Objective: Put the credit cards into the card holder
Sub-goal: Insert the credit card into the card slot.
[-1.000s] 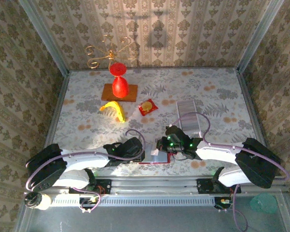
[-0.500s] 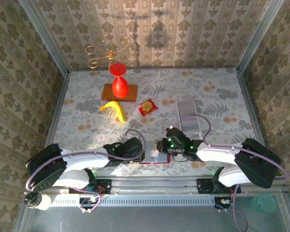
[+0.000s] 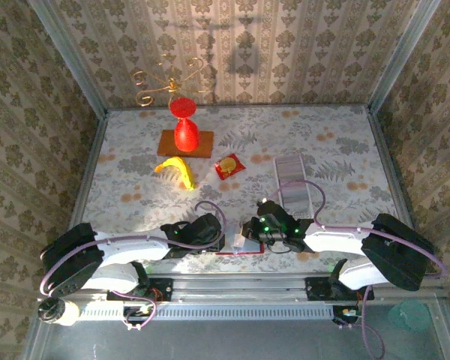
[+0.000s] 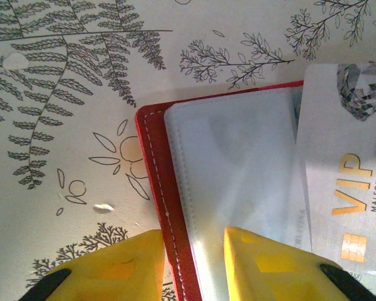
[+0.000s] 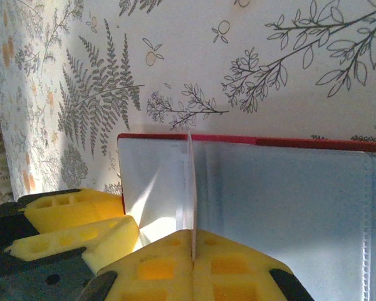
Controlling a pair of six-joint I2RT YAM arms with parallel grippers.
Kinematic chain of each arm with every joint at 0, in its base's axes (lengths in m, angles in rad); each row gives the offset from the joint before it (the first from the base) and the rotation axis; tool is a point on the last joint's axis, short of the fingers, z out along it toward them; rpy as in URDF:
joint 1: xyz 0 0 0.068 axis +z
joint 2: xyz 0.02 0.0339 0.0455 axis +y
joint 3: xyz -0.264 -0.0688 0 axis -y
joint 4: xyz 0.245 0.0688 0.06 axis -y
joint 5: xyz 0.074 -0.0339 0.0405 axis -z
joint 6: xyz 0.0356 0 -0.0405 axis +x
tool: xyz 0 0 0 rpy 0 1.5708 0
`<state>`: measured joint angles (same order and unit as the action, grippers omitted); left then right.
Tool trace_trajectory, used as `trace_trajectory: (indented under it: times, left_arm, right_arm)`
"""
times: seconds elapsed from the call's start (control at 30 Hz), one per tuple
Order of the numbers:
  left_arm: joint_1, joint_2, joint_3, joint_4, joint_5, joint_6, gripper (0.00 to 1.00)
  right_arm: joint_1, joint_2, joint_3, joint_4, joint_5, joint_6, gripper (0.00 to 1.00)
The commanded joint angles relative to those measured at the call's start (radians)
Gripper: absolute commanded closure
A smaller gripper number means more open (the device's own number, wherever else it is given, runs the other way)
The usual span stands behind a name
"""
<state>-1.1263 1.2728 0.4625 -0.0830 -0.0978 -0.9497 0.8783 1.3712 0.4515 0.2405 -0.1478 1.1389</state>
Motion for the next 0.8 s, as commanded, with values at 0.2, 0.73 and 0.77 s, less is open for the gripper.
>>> trace_trajectory:
  times: [0.2,0.73,0.77]
  left_arm:
    - [-0.012,0.000,-0.007,-0.014,-0.004,-0.014,0.70]
    - [-0.015,-0.001,-0.005,-0.011,-0.005,-0.015,0.70]
    - [-0.016,-0.001,-0.004,-0.011,-0.004,-0.015,0.70]
  right_arm:
    - [0.013,0.013,-0.014,-0.006,-0.050,0.006,1.00]
    - [0.009,0.059,0.008,-0.050,-0.095,-0.024,0.97]
    - [0.008,0.066,0.014,-0.057,-0.100,-0.028,0.96]
